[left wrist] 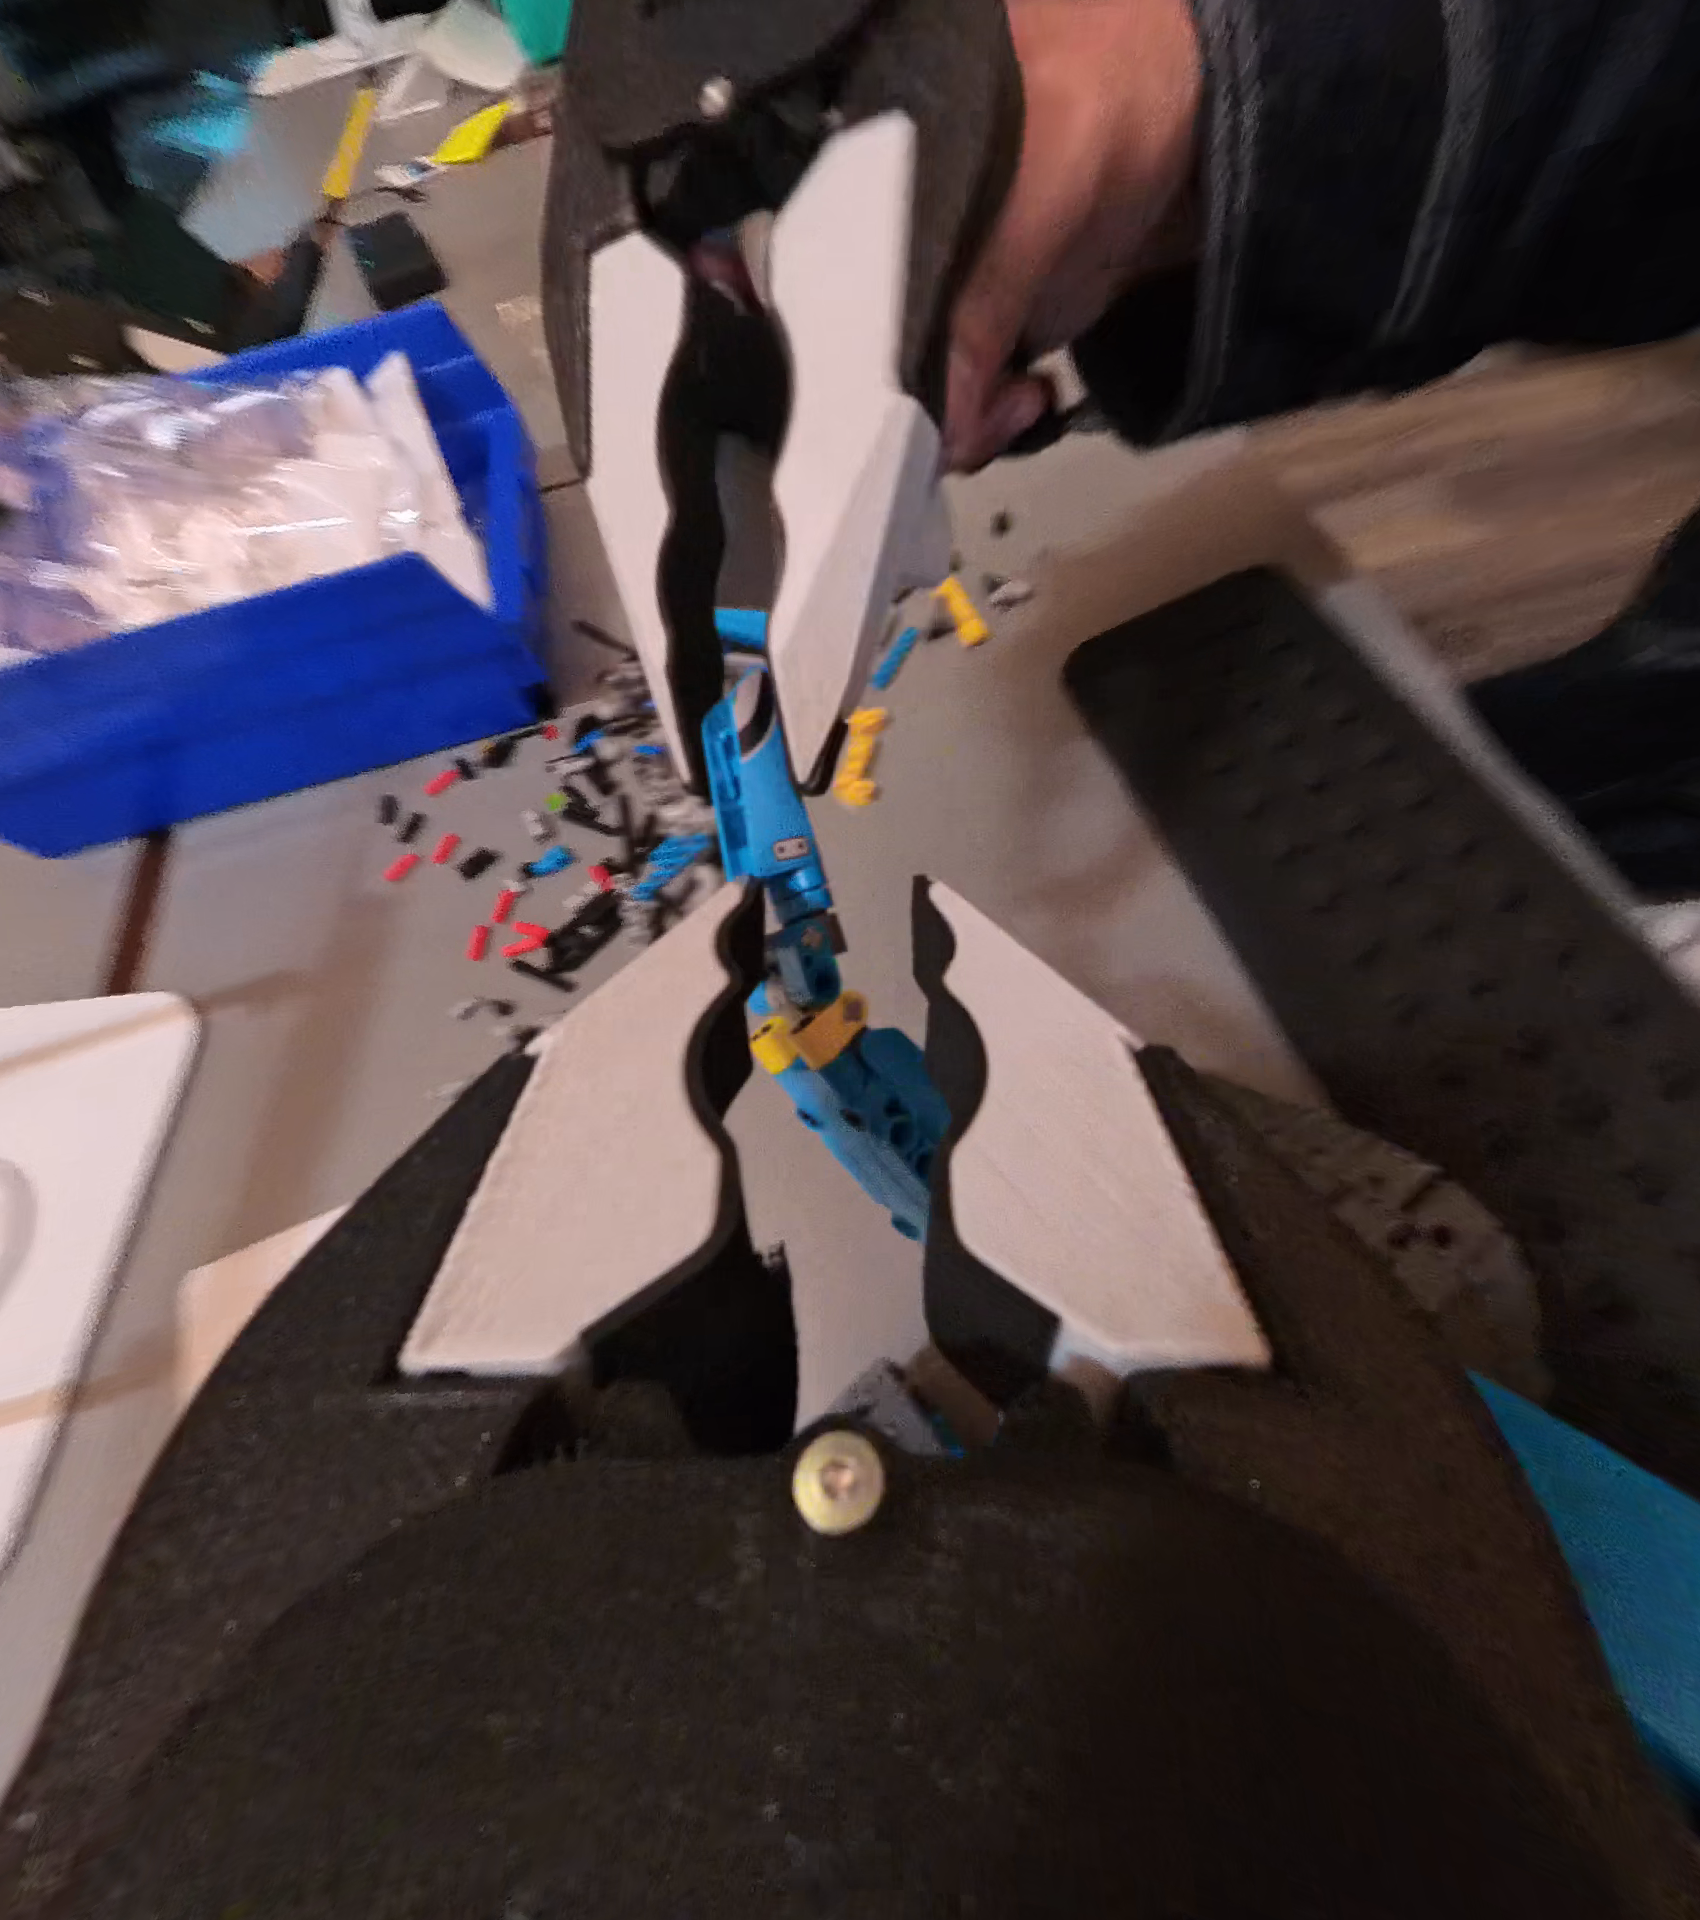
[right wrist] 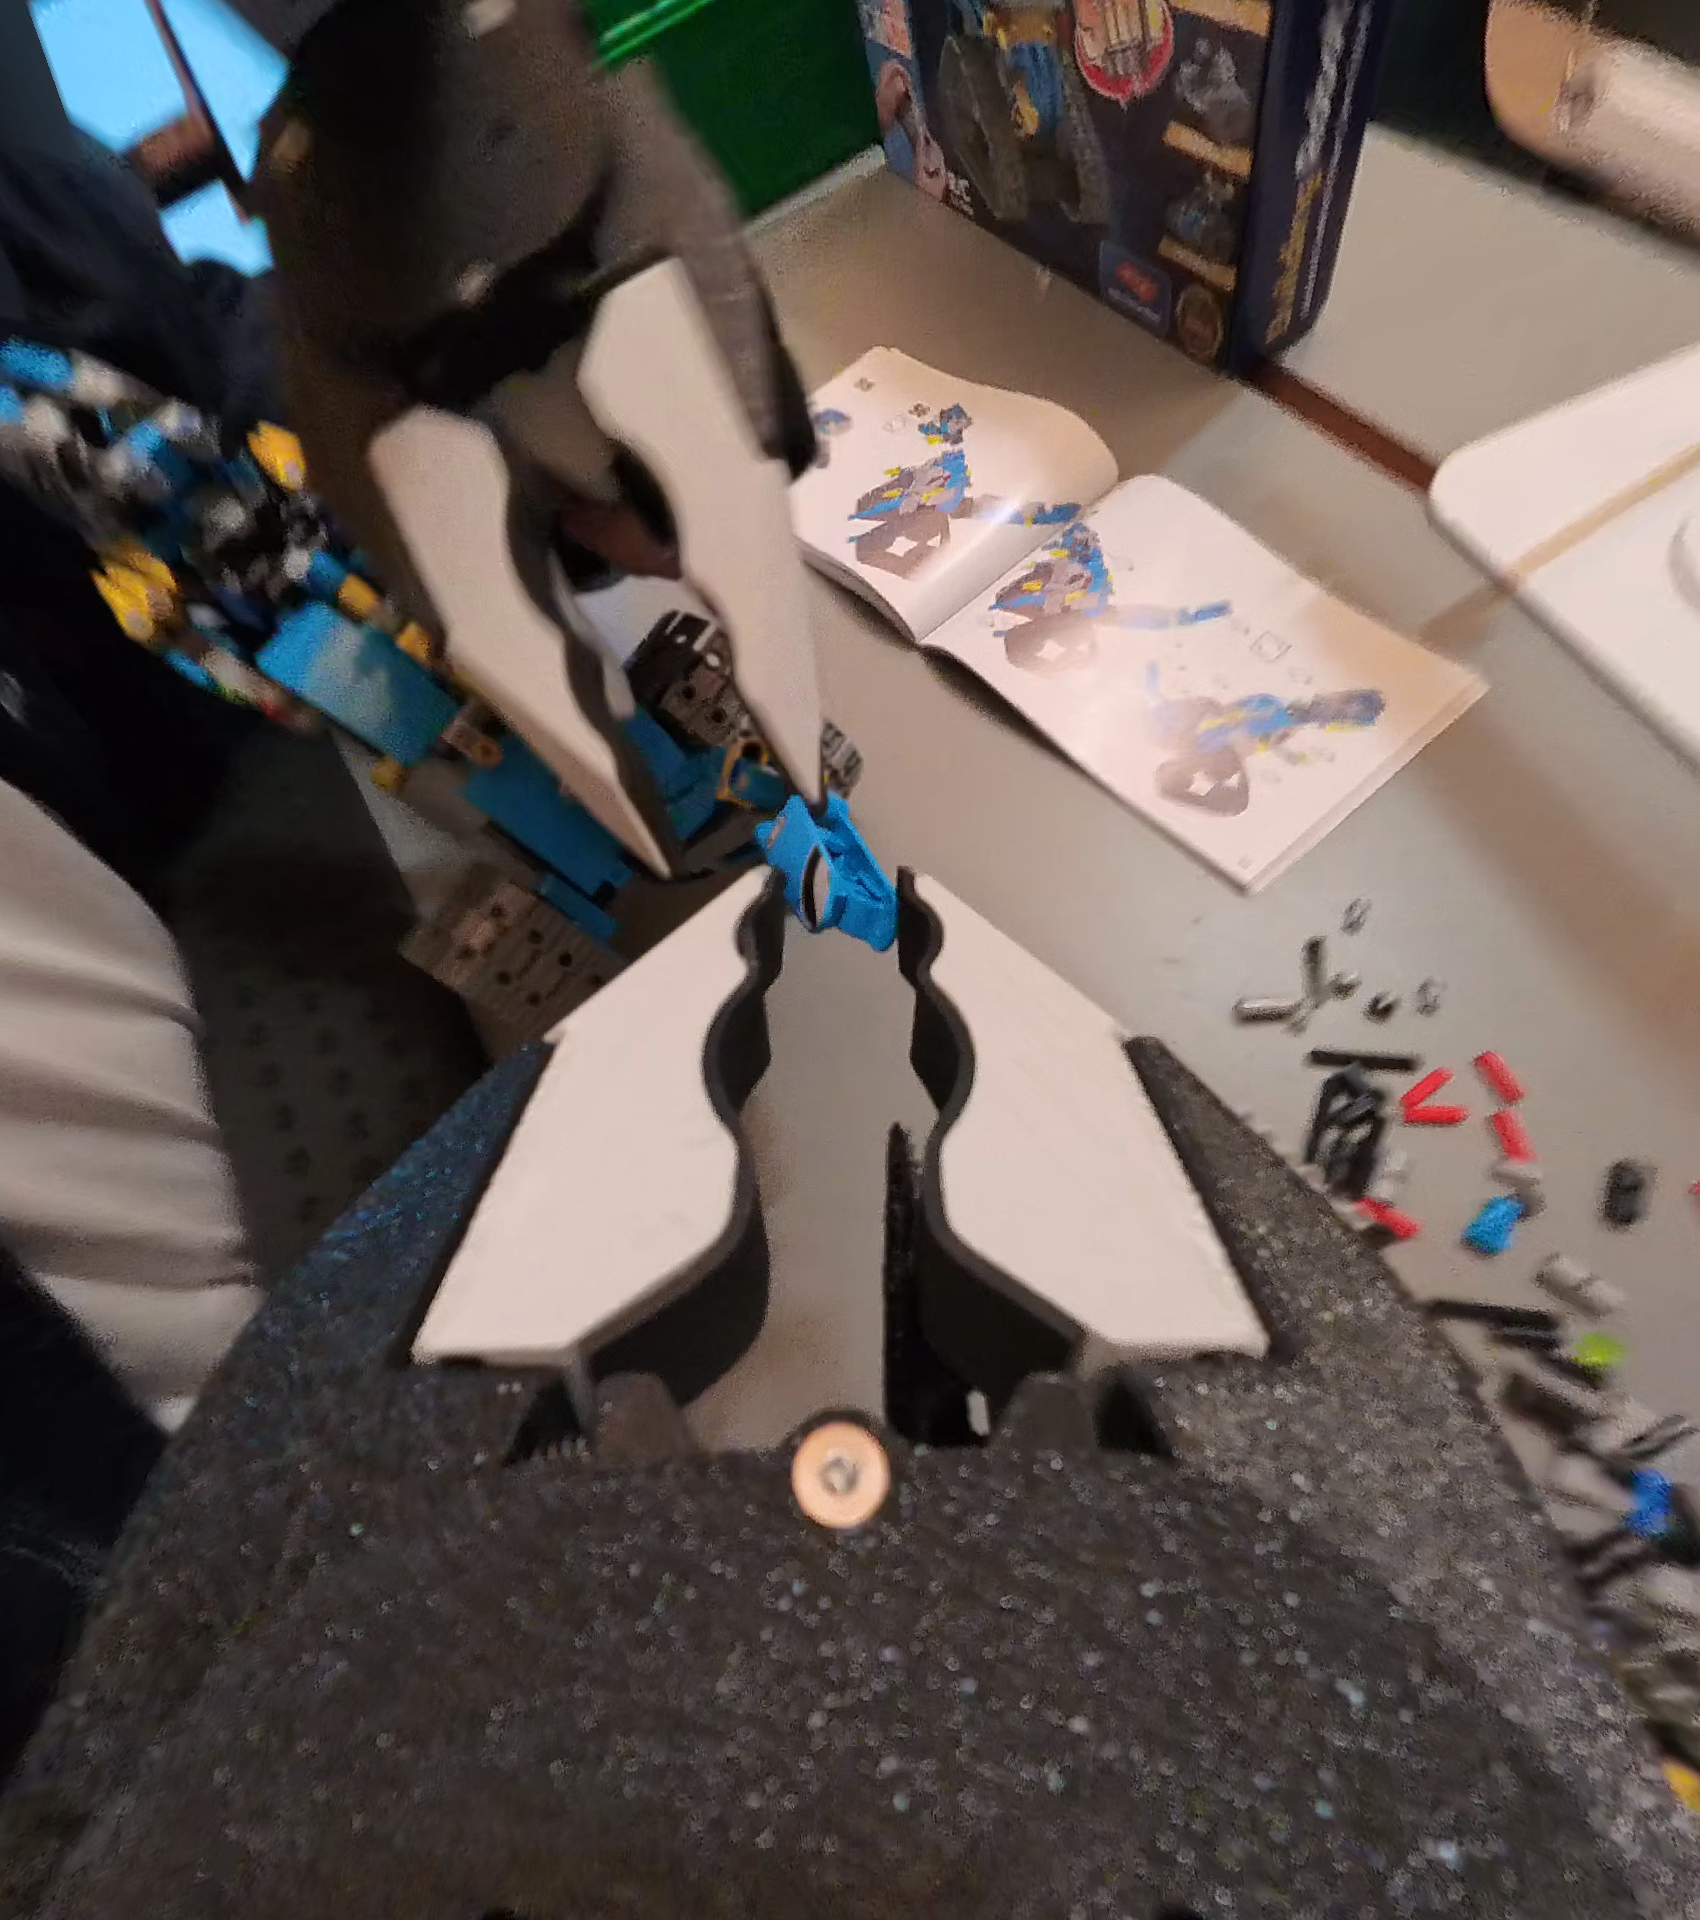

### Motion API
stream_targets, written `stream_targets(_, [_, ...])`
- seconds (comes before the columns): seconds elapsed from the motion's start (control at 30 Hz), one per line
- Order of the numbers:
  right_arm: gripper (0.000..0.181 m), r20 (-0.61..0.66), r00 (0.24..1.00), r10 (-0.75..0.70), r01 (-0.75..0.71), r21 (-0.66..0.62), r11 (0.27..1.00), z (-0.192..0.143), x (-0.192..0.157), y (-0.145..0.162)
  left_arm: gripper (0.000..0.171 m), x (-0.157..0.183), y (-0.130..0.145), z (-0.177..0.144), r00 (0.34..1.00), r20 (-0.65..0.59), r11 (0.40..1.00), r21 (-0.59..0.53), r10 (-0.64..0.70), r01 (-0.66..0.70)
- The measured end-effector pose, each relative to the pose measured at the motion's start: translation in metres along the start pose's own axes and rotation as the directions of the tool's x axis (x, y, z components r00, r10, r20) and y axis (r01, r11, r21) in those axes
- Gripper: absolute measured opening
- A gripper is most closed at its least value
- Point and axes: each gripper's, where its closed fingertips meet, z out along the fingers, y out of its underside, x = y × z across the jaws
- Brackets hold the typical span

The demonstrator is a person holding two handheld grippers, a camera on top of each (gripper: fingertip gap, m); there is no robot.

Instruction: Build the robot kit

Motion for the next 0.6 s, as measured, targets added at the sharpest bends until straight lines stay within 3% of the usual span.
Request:
stream_targets(0.1, [0.020, 0.066, 0.963, 0.262, -0.260, -0.044, 0.965, 0.001, 0.005, 0.004, 0.022, -0.007, 0.005, 0.005, 0.987, 0.114, 0.992, -0.067, 0.115, -0.107])
stream_targets(0.27, [0.019, 0.055, 0.933, 0.355, -0.350, -0.073, 0.934, 0.000, 0.005, 0.009, 0.011, -0.008, 0.008, 0.010, 0.979, 0.095, 0.980, -0.101, 0.180, -0.171])
stream_targets(0.37, [0.021, 0.017, 0.973, 0.231, -0.229, -0.084, 0.970, -0.003, 0.003, 0.016, 0.010, -0.004, 0.007, 0.013, 0.989, 0.025, 0.986, -0.091, 0.143, -0.140])
stream_targets(0.47, [0.031, -0.075, 0.997, -0.024, 0.016, -0.096, 0.995, -0.007, 0.006, 0.021, 0.010, -0.006, 0.009, 0.017, 0.995, -0.009, 0.992, -0.075, 0.099, -0.099])
stream_targets(0.6, [0.028, -0.229, 0.893, -0.387, 0.368, -0.121, 0.922, -0.014, 0.003, 0.009, 0.010, -0.009, 0.012, 0.019, 0.993, 0.011, 0.990, -0.076, 0.119, -0.118])
